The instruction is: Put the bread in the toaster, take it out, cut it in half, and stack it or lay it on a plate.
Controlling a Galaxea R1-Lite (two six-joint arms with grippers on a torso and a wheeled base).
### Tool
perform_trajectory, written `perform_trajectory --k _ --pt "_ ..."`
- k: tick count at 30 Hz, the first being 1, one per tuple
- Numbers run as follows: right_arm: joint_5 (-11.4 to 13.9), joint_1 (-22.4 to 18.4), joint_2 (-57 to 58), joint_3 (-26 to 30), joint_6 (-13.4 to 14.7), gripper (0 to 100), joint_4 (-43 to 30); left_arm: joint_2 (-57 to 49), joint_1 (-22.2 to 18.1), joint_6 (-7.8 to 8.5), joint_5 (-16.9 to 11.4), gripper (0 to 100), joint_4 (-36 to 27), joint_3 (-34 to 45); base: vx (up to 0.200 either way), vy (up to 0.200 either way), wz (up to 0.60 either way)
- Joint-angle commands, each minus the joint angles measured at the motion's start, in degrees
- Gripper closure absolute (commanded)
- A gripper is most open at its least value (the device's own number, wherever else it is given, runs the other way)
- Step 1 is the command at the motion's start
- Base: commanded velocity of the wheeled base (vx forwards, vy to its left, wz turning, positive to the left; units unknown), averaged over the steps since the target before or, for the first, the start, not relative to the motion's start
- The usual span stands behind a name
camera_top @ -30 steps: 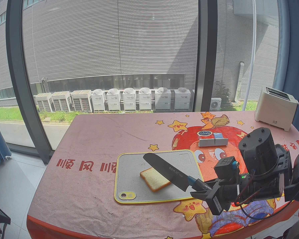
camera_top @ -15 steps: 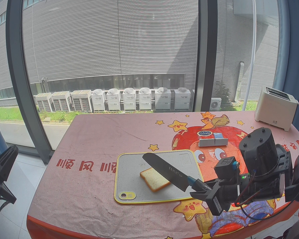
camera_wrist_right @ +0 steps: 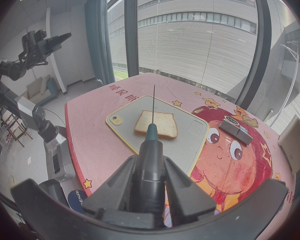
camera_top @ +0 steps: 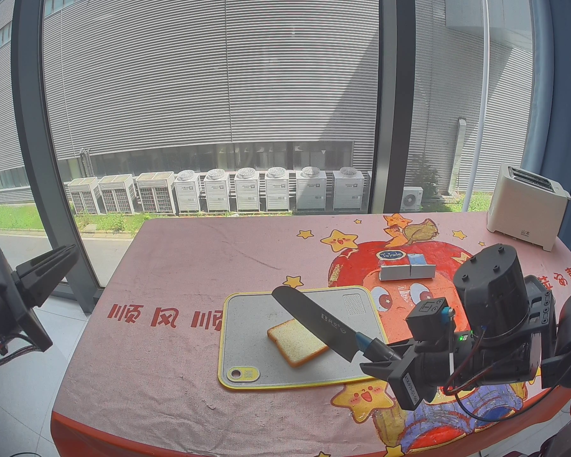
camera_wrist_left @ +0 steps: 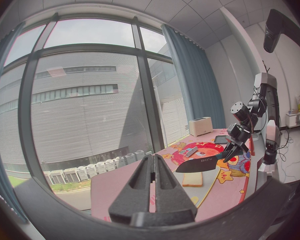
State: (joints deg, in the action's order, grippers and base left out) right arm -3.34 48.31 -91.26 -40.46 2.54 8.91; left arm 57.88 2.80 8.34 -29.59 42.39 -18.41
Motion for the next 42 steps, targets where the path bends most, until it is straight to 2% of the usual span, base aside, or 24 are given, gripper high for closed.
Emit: perform_trajectory --k 1,6,10,12,21,27,34,40,42 --pt "-0.4 0.2 -0.2 -0.1 0.0 100 0.1 8.4 6.2 -0.16 0.1 100 0.0 -4.5 0.0 0.0 0.0" --pt "-0.5 0.2 -0.5 -0.2 0.0 100 0.2 13.3 10.9 0.1 0.1 100 0.3 -7.3 0.0 0.0 0.0" --pt "-2.8 1.3 -1.0 -0.3 0.2 100 0.3 16.7 15.7 -0.34 -0.6 100 0.4 -8.9 0.0 0.0 0.0" --pt "-3.1 1.4 -1.6 -0.3 0.5 100 0.3 18.9 17.9 -0.52 -0.5 100 0.4 -10.5 0.0 0.0 0.0" --pt "-3.1 1.9 -2.5 -0.3 0.5 100 0.4 28.2 18.4 0.1 -0.6 100 2.0 -15.4 0.0 0.0 0.0" --pt "-3.1 2.0 -2.6 -0.4 0.6 100 0.4 34.1 20.4 -0.34 -0.1 100 6.0 -19.8 0.0 0.0 0.0" --pt "-3.2 1.7 -2.5 -0.6 0.6 100 0.4 39.6 24.8 -0.16 0.2 100 6.2 -23.2 0.0 0.0 0.0" --pt "-3.2 1.4 -2.6 -0.8 0.6 100 0.4 43.9 27.3 0.01 3.0 100 6.2 -26.5 0.0 0.0 0.0" --pt "-3.2 1.3 -2.6 -0.8 0.6 100 0.4 44.5 27.5 0.01 3.0 100 6.2 -27.0 0.0 0.0 0.0"
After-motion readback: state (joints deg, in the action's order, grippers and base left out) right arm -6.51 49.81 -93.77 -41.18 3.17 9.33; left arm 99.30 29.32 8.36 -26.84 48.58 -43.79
